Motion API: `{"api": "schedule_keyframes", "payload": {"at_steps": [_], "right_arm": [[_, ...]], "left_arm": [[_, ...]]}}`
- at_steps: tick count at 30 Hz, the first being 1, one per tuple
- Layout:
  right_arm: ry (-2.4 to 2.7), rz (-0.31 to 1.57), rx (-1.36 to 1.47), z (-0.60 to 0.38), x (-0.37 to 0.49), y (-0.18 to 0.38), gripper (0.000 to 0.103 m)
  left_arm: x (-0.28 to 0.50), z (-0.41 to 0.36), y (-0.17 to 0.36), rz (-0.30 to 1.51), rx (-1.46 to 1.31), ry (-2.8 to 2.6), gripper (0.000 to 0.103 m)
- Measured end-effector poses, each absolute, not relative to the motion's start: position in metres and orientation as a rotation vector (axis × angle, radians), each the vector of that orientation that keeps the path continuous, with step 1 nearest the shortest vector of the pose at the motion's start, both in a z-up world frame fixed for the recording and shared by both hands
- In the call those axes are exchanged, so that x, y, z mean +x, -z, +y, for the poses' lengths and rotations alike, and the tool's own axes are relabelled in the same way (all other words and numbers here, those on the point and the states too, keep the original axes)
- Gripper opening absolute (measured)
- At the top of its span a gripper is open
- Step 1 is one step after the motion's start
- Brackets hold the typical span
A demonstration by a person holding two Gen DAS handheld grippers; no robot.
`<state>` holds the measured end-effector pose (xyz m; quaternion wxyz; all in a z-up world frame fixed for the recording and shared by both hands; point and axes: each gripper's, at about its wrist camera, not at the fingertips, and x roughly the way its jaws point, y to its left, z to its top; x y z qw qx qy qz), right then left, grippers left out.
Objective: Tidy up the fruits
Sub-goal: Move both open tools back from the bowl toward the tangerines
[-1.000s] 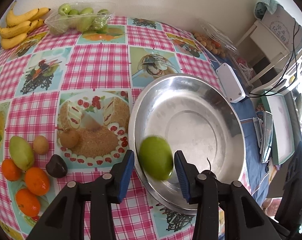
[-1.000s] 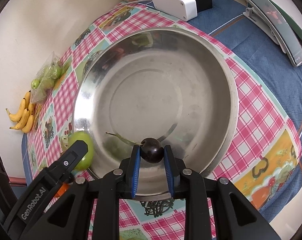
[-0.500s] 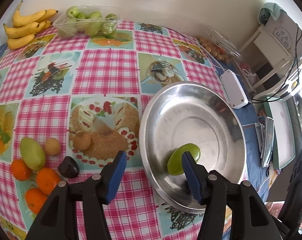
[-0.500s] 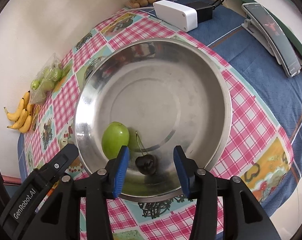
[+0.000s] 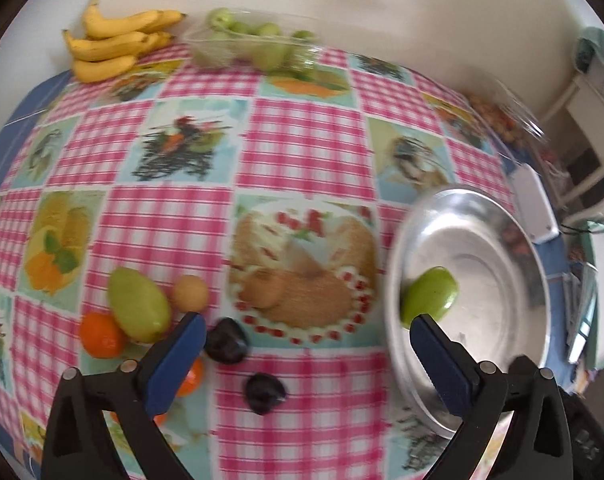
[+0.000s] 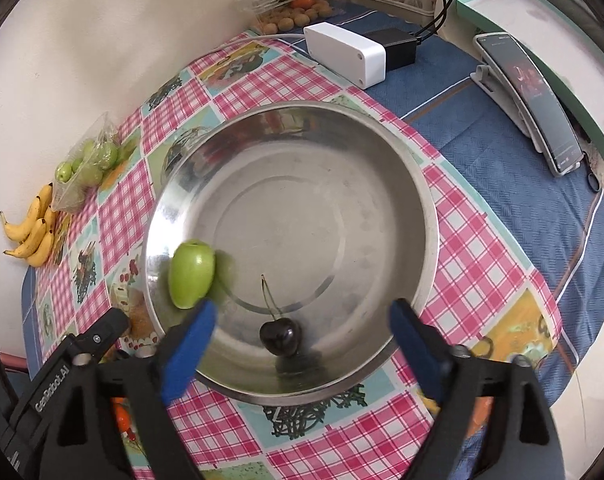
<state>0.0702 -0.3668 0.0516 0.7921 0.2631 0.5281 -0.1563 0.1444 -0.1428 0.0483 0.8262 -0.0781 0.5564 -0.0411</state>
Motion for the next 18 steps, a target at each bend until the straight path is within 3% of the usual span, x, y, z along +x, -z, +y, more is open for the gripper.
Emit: {"api": "schedule_keyframes", "payload": {"at_steps": [4, 18], "right_arm": [[0.365, 1.172, 0.536, -0.366, 0.07, -0.047, 0.103], [0.342, 1.167, 0.437, -0.354, 0.072, -0.049, 0.103]], "left_arm": [[0.146, -0.133, -0.044, 1.203, -0.154, 0.042, 0.103], [0.141, -0.124, -0.045, 1.199, -0.136, 0.011, 0.103]]}}
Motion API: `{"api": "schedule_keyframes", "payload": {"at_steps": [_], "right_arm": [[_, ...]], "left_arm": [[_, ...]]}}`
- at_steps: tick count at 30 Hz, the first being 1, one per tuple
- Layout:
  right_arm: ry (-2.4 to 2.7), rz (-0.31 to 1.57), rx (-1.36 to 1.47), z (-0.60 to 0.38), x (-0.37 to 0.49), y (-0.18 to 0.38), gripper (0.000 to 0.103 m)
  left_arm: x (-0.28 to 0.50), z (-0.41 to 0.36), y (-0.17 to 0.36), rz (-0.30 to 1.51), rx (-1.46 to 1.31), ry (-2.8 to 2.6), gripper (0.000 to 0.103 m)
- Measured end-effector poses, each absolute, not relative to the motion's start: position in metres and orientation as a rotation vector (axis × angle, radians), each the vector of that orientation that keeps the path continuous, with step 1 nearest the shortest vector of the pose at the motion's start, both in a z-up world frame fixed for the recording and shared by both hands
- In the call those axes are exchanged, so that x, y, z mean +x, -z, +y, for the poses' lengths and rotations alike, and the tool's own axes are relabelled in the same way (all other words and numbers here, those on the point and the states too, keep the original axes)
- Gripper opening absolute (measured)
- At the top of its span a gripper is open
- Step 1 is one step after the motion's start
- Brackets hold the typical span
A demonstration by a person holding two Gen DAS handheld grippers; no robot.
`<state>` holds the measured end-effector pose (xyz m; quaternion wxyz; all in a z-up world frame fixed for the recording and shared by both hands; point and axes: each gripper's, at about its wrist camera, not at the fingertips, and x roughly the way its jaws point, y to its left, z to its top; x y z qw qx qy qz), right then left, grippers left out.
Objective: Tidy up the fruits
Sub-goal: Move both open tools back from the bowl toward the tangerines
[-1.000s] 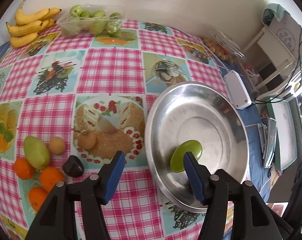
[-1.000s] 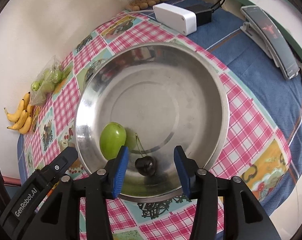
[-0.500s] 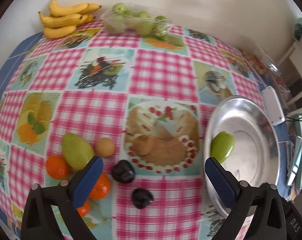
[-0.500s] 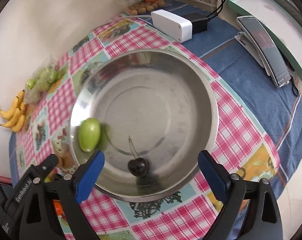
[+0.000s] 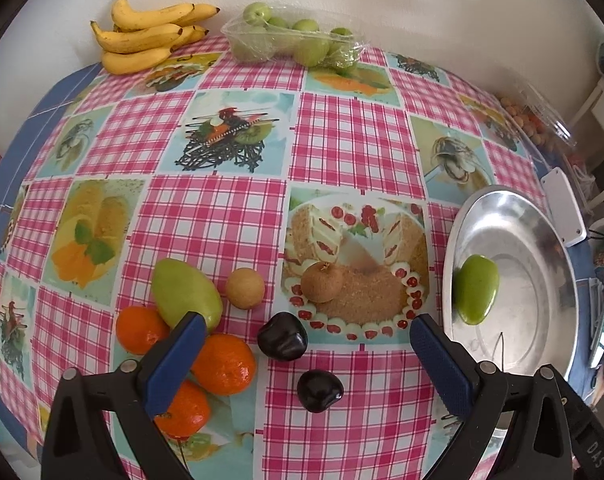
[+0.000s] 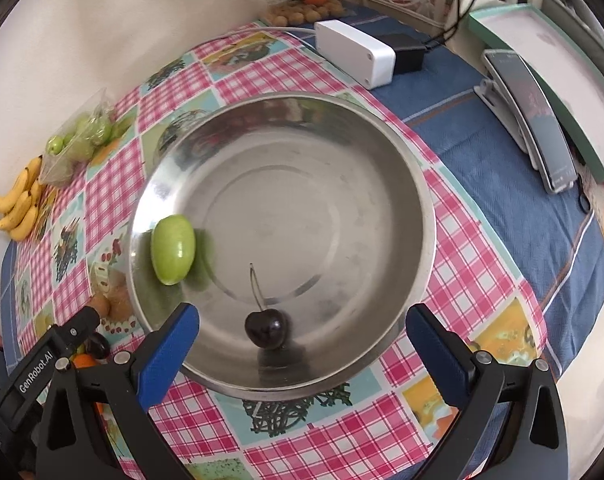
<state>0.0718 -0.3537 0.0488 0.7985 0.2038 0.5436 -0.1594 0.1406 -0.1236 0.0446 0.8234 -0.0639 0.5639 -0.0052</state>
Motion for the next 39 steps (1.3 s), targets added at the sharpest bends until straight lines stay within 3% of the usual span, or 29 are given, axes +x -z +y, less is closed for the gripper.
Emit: {"api": "schedule_keyframes", "payload": {"at_steps": [17, 39], "right_arm": [[0.221, 1.194, 0.388, -0.306, 0.068, -0.051, 0.103], [-0.021, 1.267, 0.293, -0.172, 0.085, -0.037, 0.103]], "left_arm": [[0.121, -0.091, -0.051, 1.218, -0.151, -0.019, 0.103], [0.101, 0.029, -0.059, 1.205, -0.262, -0.212, 0.103]]}}
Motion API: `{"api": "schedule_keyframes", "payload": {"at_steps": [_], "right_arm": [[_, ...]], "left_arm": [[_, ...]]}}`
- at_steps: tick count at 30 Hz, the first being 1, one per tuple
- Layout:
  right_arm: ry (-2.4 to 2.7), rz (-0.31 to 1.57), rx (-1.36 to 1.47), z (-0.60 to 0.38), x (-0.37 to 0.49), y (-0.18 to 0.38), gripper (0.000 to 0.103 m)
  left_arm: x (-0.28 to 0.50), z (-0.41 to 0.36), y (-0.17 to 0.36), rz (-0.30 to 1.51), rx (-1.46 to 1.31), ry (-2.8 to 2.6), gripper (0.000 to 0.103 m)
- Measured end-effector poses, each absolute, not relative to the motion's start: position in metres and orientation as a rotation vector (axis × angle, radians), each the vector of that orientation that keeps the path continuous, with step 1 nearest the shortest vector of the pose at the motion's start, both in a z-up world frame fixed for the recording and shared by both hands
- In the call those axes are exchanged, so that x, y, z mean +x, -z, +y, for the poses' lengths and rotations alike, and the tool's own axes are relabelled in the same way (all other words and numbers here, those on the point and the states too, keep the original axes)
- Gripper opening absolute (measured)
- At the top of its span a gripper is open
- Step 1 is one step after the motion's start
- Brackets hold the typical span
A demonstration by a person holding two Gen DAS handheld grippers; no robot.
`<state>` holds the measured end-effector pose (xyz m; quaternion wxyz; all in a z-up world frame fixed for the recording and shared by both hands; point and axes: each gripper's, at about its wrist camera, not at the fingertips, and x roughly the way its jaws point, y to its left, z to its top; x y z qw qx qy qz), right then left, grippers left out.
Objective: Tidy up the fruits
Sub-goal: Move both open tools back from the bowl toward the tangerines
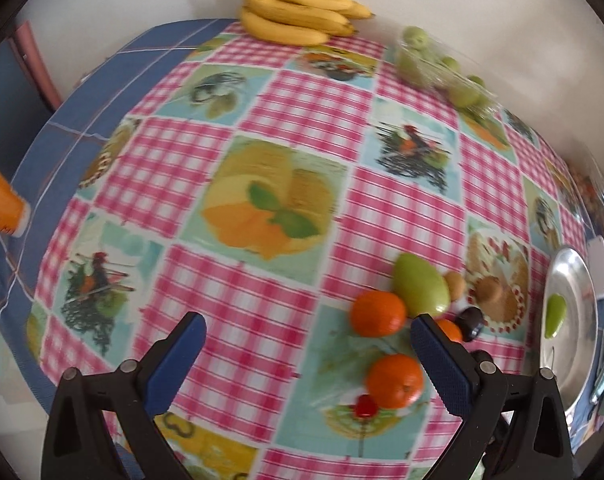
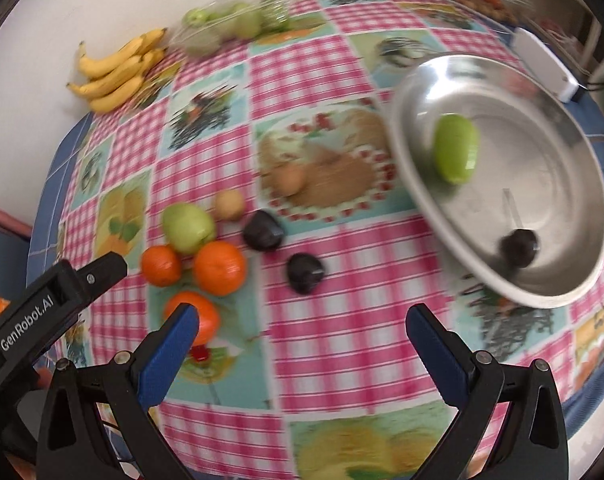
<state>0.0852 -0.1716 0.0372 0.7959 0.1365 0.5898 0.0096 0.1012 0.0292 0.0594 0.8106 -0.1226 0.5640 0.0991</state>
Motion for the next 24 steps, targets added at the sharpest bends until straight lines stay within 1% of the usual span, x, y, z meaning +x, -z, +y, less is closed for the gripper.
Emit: {"api": "schedule_keyframes", "payload": {"at_steps": [12, 19, 24], "right_arm": [[-0.106, 1.302, 0.253, -0.126, 0.093, -0.027, 0.103], [-0.115, 1.307, 0.246, -0.12, 0.096, -0.021, 0.103], [-0.116, 1.315, 0.29, -0.129, 0.098, -0.017, 0.103]], "left_arm": [[0.093, 0.081, -0.057, 1.202, -0.337, -0.29, 0.103], [0.093, 0.082, -0.052, 1.213, -0.354, -0.289, 0.103], [0.096, 0.078, -0.048, 1.226, -0.352, -0.272, 0.103]]}}
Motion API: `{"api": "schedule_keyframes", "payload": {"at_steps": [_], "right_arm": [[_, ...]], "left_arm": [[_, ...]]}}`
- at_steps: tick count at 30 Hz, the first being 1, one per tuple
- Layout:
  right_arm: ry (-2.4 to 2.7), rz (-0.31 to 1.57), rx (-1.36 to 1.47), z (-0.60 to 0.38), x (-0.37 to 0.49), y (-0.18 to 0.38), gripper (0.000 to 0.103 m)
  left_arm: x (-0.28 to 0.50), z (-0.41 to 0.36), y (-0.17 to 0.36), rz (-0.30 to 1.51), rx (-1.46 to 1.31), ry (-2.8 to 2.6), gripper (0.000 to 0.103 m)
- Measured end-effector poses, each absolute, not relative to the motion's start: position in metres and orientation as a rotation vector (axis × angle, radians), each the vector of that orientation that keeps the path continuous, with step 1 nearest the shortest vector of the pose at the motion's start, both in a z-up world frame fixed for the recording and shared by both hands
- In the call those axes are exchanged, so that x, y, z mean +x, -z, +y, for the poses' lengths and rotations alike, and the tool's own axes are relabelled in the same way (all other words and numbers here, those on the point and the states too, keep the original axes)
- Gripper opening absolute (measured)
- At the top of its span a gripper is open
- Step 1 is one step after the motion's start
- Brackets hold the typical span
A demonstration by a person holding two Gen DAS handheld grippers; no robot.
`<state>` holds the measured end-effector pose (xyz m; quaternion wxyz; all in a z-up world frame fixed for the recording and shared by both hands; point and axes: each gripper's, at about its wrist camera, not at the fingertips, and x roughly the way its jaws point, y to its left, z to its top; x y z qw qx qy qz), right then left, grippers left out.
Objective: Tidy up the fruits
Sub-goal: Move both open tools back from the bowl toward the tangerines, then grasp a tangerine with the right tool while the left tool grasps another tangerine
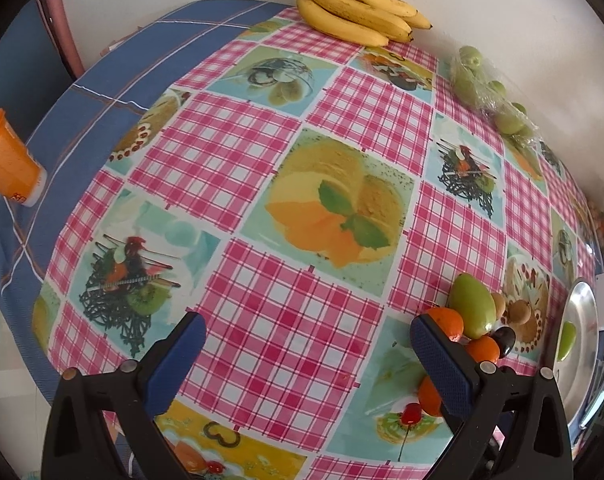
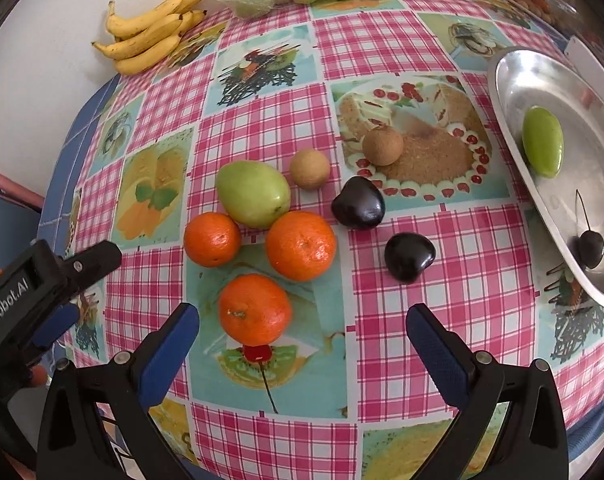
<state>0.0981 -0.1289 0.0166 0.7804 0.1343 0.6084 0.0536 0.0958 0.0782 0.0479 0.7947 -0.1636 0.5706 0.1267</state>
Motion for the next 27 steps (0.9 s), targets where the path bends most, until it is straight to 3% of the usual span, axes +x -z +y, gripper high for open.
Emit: {"api": "schedule_keyframes", "payload": {"at_steps": [11, 19, 23, 27], "right_arm": [[-0.064, 1.308, 0.5, -0.181, 0.104, -0.016, 0.103], [-0.03, 1.274, 0.453, -0.181, 0.109, -0.022, 0.103], [-0.06, 1.259, 0.45, -0.175, 0.111, -0.022, 0.093], [-0.073, 1.262, 0.443, -0.17, 0.113, -0.019, 0.08]], "left_arm": [[0.107, 0.069, -0.049, 1.181, -0.387, -0.192, 0.103], [0.115, 0.05, -0.042, 1.227, -0.366, -0.123, 0.103], [0.117, 0.046, -0.041, 1.225, -0.376, -0.12, 0.099], [0.12, 0.041, -0.035, 1.249, -0.422, -0.061, 0.082]]}}
